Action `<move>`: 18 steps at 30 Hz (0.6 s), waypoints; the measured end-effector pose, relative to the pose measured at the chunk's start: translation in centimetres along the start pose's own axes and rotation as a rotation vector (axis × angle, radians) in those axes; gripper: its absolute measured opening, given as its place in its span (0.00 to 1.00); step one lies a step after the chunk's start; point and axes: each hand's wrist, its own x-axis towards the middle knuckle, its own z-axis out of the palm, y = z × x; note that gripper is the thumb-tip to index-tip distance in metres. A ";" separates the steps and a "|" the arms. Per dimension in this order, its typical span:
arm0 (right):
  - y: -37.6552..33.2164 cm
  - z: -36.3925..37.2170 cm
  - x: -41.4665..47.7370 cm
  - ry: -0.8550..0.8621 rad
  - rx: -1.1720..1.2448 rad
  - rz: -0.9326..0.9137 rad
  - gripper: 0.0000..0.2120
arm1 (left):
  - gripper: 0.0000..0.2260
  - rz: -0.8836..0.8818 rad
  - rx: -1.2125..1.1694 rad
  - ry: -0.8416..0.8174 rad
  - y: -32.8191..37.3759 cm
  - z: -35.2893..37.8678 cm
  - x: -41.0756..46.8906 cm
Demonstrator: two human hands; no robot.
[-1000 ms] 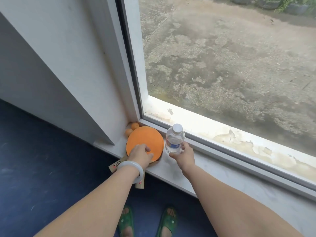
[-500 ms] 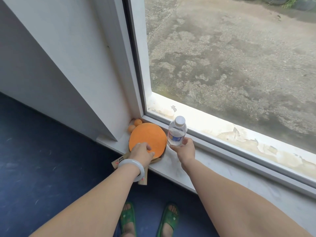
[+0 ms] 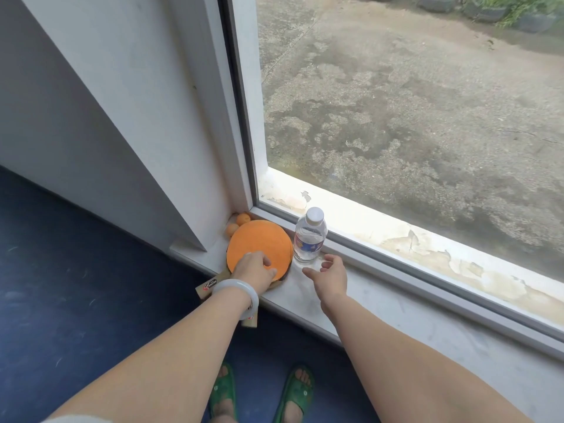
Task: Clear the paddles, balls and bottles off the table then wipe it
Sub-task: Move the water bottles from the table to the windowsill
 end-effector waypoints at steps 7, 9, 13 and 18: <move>0.0 -0.3 -1.7 -0.067 -0.107 -0.072 0.26 | 0.11 -0.033 -0.019 0.039 -0.8 0.1 -1.5; -0.4 -0.2 -2.2 -0.103 -0.160 -0.118 0.25 | 0.11 -0.056 -0.041 0.066 -1.7 -0.2 -2.3; -1.2 0.2 -3.5 -0.176 -0.228 -0.205 0.25 | 0.10 -0.100 -0.076 0.134 -3.8 -0.8 -4.3; -2.2 1.1 -5.9 -0.253 -0.286 -0.290 0.22 | 0.11 -0.144 -0.100 0.210 -5.9 -1.6 -7.4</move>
